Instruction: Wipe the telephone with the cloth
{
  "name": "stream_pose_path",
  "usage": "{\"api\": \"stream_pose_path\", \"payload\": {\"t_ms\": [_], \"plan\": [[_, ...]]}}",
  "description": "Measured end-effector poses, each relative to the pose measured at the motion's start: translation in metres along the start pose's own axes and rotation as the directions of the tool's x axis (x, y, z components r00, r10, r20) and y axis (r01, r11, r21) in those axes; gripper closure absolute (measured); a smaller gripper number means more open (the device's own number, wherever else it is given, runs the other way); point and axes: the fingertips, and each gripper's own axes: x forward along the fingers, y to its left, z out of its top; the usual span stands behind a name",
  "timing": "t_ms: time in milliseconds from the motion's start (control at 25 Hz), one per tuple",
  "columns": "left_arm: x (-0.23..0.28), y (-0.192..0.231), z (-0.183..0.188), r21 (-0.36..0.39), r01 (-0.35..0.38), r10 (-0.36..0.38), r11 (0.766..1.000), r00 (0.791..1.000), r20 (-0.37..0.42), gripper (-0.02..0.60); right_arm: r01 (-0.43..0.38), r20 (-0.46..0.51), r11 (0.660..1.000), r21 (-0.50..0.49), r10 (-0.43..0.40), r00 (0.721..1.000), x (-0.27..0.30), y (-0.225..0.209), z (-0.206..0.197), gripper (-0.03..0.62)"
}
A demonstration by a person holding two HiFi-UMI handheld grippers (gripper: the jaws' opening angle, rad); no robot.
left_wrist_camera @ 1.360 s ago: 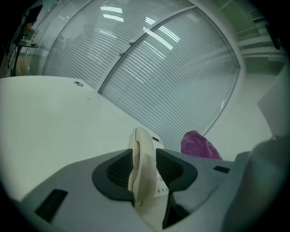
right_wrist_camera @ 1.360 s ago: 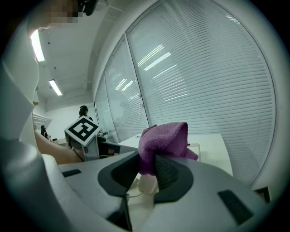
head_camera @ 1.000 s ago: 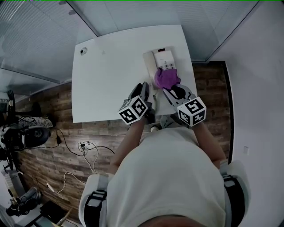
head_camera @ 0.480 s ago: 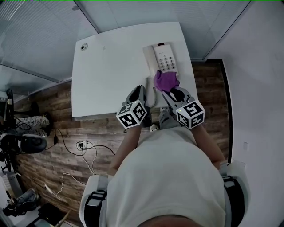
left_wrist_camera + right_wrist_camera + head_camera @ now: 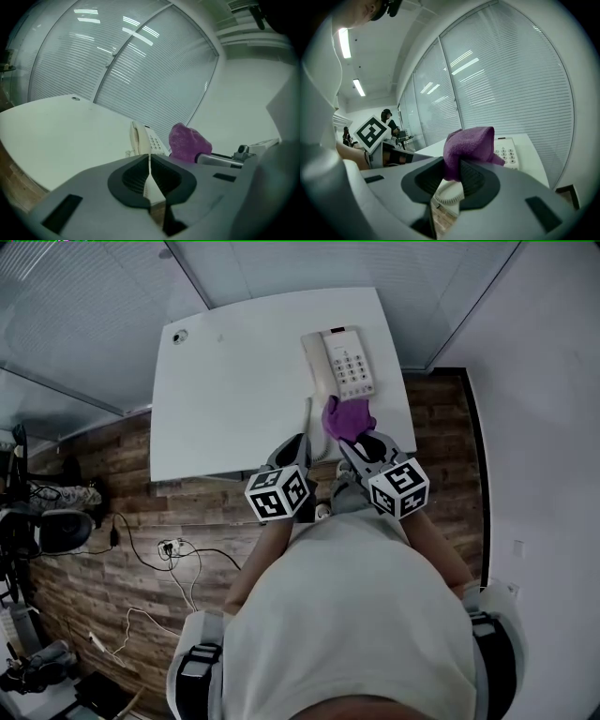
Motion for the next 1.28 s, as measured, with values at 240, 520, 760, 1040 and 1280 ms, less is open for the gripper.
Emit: {"api": "stream_pose_path", "payload": {"t_ms": [240,520,760,1040,1280], "plan": [[-0.0045,-0.0019,0.0012,0.002,0.014,-0.014,1.000,1.000,0.009,0.551,0.005,0.007,1.000,0.017,-0.005,1.000,-0.0013,0.0050,-0.0046,0.490],[-0.0073,0.0014,0.0042,-0.004,0.013,-0.013,1.000,1.000,0.015,0.551,0.022,0.016,0.999,0.029,-0.023,1.000,0.0014,0.0030,-0.0017,0.491],[-0.0067,-0.0012,0.0043,-0.005,0.021,-0.021,1.000,1.000,0.015,0.552,0.023,0.025,0.999,0.025,-0.024,0.999,-0.0001,0.0041,0.0004,0.491],[-0.0047,-0.0019,0.0033,-0.004,0.028,-0.028,1.000,1.000,0.009,0.551,0.034,0.030,0.999,0.039,-0.035,0.999,-0.0003,0.0009,0.0001,0.491],[-0.0045,-0.0029,0.0039,-0.004,0.024,-0.024,1.000,1.000,0.009,0.551,0.031,0.033,0.999,0.044,-0.033,0.999,-0.0008,-0.0005,0.0013,0.491]]}}
